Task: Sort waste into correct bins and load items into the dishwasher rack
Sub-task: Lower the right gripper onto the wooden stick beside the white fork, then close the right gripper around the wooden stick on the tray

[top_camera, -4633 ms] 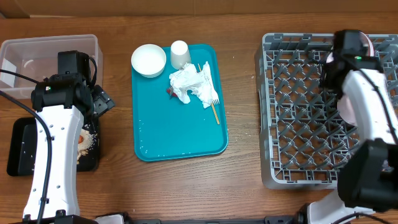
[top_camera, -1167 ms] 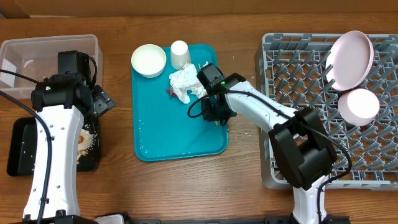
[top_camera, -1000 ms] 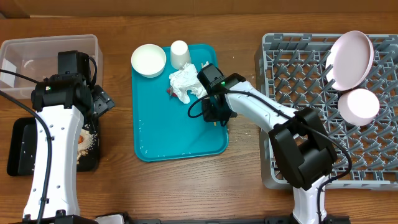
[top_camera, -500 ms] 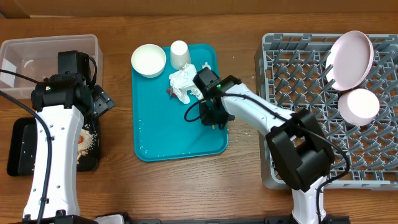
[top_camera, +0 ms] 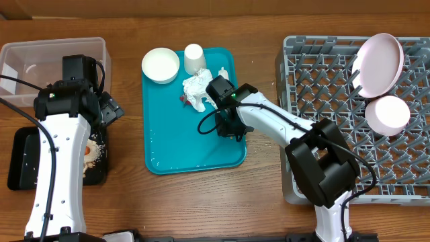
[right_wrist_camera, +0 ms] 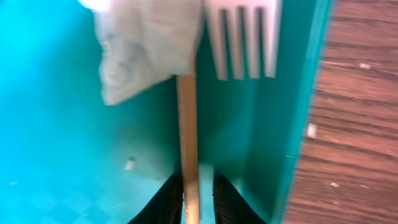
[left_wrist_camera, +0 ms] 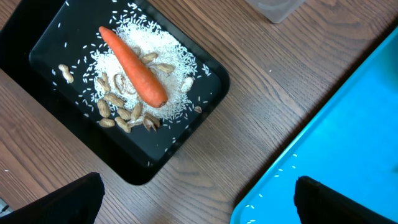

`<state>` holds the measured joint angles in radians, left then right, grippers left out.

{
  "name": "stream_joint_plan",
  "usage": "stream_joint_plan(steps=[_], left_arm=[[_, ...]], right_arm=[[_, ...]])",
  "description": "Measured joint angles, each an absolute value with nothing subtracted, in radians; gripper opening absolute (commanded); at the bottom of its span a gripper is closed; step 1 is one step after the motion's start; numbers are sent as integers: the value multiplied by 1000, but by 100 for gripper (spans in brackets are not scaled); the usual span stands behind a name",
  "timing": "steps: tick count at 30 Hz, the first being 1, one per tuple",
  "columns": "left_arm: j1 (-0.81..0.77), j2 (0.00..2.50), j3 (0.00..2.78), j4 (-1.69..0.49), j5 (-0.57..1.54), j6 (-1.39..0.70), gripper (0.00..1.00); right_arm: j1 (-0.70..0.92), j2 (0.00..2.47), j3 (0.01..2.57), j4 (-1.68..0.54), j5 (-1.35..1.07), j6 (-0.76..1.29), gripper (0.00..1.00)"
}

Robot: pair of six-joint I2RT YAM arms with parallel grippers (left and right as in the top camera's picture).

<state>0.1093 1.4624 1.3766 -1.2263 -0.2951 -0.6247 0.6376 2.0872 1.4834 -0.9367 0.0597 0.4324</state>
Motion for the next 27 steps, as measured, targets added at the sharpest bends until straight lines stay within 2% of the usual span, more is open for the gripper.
stream_joint_plan(steps=[2, 6, 13, 15, 27], left_arm=[[109, 1462, 1377, -1226, -295, -625, 100], [109, 1462, 1377, -1226, -295, -625, 100], [109, 1462, 1377, -1226, -295, -625, 100], [109, 1462, 1377, -1226, -295, -625, 100], [109, 1462, 1377, -1226, -295, -625, 100]], right_arm=[[646, 2087, 1483, -946, 95, 445, 27], [684, 2087, 1483, -951, 154, 457, 28], [720, 2087, 1483, -937, 187, 482, 14], [720, 2087, 1483, -936, 190, 484, 5], [719, 2087, 1487, -982, 189, 490, 4]])
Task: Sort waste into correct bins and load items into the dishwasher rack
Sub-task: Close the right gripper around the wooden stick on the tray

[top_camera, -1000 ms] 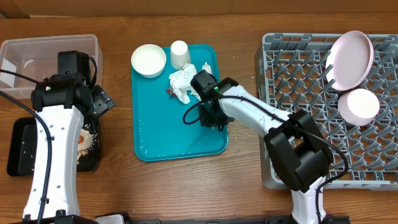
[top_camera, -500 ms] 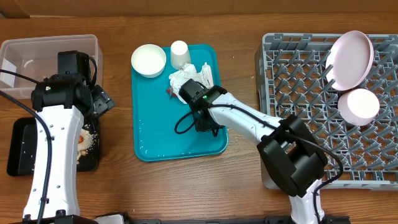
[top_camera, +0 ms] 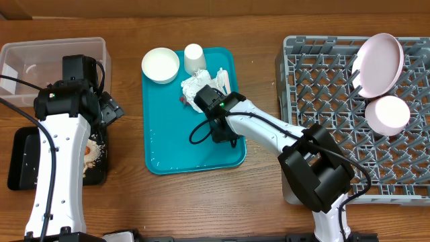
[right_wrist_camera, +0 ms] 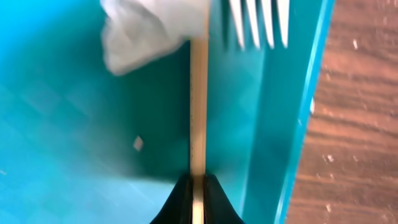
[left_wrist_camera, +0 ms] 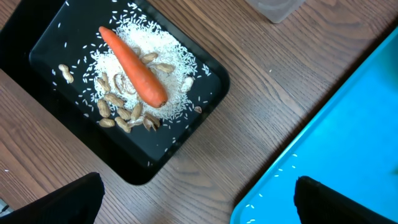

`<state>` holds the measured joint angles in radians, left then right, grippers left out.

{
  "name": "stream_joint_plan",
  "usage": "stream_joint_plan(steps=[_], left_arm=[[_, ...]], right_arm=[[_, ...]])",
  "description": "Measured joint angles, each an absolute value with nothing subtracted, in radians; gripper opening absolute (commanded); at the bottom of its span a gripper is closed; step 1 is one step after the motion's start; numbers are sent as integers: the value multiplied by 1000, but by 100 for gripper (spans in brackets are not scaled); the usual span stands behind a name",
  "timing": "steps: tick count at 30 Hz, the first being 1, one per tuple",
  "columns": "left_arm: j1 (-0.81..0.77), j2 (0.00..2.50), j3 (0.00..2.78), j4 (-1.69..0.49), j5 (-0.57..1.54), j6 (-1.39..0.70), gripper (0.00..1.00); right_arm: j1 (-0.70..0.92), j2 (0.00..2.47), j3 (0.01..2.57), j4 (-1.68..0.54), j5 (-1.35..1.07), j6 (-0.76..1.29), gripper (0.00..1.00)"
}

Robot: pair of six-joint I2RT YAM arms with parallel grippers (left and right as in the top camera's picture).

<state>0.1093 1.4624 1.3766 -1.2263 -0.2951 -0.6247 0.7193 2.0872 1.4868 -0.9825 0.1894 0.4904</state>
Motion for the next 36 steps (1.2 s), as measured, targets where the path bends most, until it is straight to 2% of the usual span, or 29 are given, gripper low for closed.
stream_joint_plan(steps=[7, 12, 13, 18, 26, 36], left_arm=[[109, 1462, 1377, -1226, -295, -625, 100], [109, 1462, 1377, -1226, -295, -625, 100], [109, 1462, 1377, -1226, -295, -625, 100], [109, 1462, 1377, -1226, -295, -625, 100], [109, 1462, 1377, -1226, -295, -625, 100], [109, 1462, 1377, -1226, -295, -625, 100]], right_arm=[[715, 2086, 1547, -1112, 183, 491, 4], [714, 2073, 1559, -1122, 154, 491, 4], [714, 2066, 1559, -1121, 146, 490, 14], [714, 2050, 1560, -1075, 140, 499, 37], [714, 2050, 1560, -953, 194, 493, 39], [714, 2056, 1560, -915, 257, 493, 39]])
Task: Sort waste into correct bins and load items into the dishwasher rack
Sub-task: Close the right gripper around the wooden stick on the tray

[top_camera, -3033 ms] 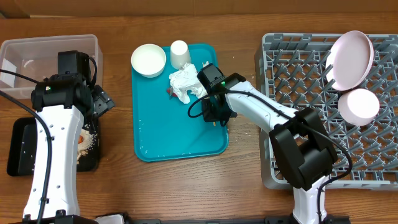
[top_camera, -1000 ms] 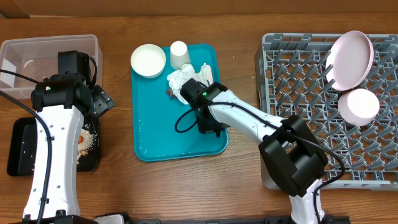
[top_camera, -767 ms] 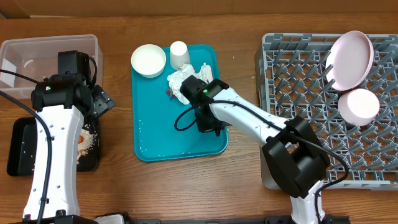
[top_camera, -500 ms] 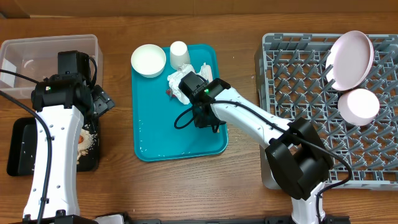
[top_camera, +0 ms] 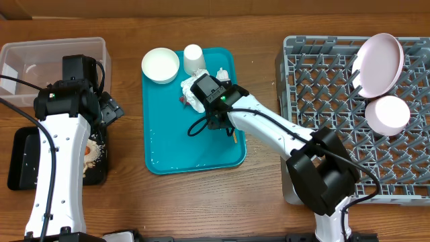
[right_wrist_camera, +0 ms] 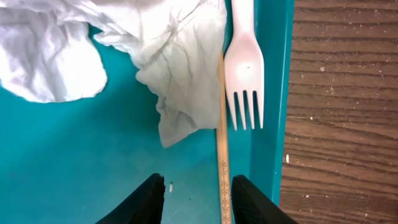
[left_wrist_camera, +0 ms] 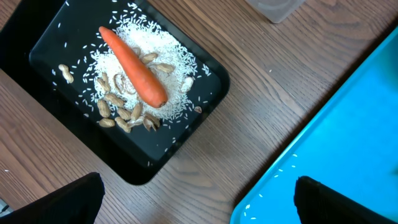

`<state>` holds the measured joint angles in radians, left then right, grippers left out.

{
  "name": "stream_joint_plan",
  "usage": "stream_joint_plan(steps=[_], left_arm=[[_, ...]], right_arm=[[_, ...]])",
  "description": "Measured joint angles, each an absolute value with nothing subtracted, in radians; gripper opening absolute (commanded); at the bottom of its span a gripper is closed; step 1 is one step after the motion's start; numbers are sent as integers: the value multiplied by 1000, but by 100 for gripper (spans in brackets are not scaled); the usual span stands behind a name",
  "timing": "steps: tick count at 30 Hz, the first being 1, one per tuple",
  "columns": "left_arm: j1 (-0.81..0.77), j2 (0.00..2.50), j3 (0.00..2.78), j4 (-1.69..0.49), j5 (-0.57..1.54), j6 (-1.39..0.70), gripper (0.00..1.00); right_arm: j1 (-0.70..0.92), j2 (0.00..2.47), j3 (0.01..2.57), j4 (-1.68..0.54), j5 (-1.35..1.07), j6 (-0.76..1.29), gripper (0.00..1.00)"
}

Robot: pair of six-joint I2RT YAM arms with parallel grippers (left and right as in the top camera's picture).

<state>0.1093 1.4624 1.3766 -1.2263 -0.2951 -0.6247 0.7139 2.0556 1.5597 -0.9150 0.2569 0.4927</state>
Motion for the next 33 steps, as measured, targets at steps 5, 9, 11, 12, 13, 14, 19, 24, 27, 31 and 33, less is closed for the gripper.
stream_joint_plan(steps=[5, 9, 11, 12, 13, 14, 19, 24, 27, 31, 33], left_arm=[[109, 1462, 1377, -1226, -295, -625, 100], [109, 1462, 1377, -1226, -295, -625, 100], [109, 1462, 1377, -1226, -295, -625, 100], [109, 1462, 1377, -1226, -295, -625, 100], [109, 1462, 1377, -1226, -295, -625, 100], [109, 1462, 1377, -1226, -295, -625, 100], [109, 1462, 1377, -1226, -295, -625, 100], [109, 1462, 1377, -1226, -295, -625, 100], [109, 1462, 1377, -1226, -295, -625, 100], [109, 1462, 1377, -1226, -295, -625, 100], [109, 1462, 1377, -1226, -295, -625, 100]], right_arm=[[714, 2101, 1560, -907, 263, 493, 39], [708, 2105, 1560, -896, 262, 493, 39], [697, 2105, 1560, -892, 257, 493, 38], [688, 2105, 1560, -891, 251, 493, 38], [678, 2105, 1560, -889, 242, 493, 38], [664, 2105, 1560, -886, 231, 493, 37], [622, 2105, 1560, -883, 191, 493, 36], [626, 2105, 1560, -883, 171, 486, 36], [636, 2105, 1560, -883, 162, 481, 37], [641, 2106, 1560, -883, 160, 476, 37], [641, 2112, 1560, -883, 160, 475, 37]])
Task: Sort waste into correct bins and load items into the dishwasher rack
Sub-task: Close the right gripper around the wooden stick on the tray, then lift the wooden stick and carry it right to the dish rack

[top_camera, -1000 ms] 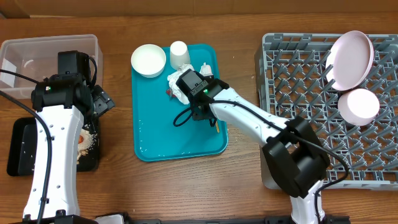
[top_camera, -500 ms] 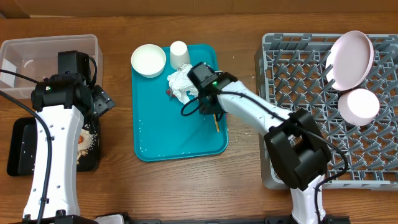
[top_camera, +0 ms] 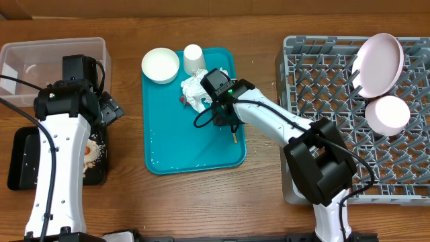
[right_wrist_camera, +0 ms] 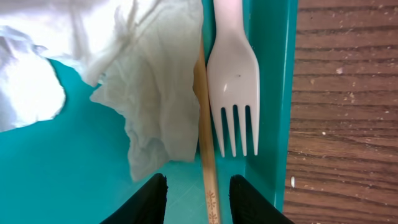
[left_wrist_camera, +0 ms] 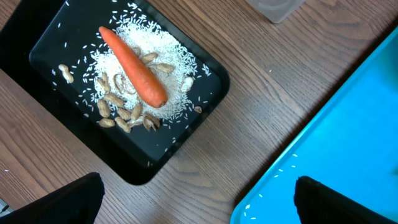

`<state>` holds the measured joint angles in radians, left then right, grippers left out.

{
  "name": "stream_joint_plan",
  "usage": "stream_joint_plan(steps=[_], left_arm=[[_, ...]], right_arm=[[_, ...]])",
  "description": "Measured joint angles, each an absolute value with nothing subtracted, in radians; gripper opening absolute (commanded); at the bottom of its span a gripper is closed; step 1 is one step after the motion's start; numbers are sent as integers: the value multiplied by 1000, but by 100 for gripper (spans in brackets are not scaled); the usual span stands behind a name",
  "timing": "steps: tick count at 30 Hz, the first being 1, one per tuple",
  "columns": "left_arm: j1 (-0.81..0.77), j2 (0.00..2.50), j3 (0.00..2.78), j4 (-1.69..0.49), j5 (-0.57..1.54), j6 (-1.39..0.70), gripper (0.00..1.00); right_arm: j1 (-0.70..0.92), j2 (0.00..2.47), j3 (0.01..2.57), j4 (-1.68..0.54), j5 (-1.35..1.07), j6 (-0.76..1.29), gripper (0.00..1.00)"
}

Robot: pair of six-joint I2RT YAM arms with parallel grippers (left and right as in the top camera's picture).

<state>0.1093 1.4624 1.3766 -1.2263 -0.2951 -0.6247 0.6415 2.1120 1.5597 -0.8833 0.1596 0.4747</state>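
A wooden chopstick (right_wrist_camera: 204, 134) lies on the teal tray (top_camera: 191, 151) along its right side, beside a white plastic fork (right_wrist_camera: 233, 93) and partly under a crumpled white napkin (right_wrist_camera: 118, 68). My right gripper (right_wrist_camera: 200, 202) is open just above the tray, with the chopstick running between its fingers (right_wrist_camera: 152, 199). In the overhead view the right gripper (top_camera: 222, 115) sits beside the napkin (top_camera: 195, 91). My left gripper (left_wrist_camera: 196, 202) is open and empty over the wood between the black bin (left_wrist_camera: 56, 37) and the tray.
The black bin holds rice, peanuts and a carrot (left_wrist_camera: 134, 65). A clear bin (top_camera: 27, 57) stands at the back left. A white bowl (top_camera: 160, 65) and a white cup (top_camera: 194, 59) sit at the tray's far end. The grey dishwasher rack (top_camera: 322, 101) at right holds a pink plate (top_camera: 378, 64) and a bowl (top_camera: 391, 114).
My right gripper, still open, has come closer to the chopstick and fork, which now fill more of the wrist view. The left arm has not moved.
My right gripper first had its jaws narrowly around the chopstick on the tray. It was then shut on it. Then it stood open and farther off, with the chopstick lying on the tray. Now it is open astride the chopstick. The left arm stayed still.
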Motion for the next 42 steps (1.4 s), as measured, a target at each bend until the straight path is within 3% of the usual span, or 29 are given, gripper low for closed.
stream_joint_plan(steps=[7, 9, 15, 27, 42], left_arm=[[109, 1462, 1377, -1226, -295, -625, 100], [109, 1462, 1377, -1226, -295, -625, 100], [109, 1462, 1377, -1226, -295, -625, 100], [109, 1462, 1377, -1226, -295, -625, 100], [109, 1462, 1377, -1226, -295, -625, 100]], right_arm=[[641, 2144, 1560, -881, 158, 474, 36], [641, 2144, 1560, -881, 157, 474, 31], [641, 2147, 1560, -878, 153, 468, 4], [641, 2148, 1575, -944, 116, 471, 4], [564, 2042, 1595, -1090, -126, 406, 4]])
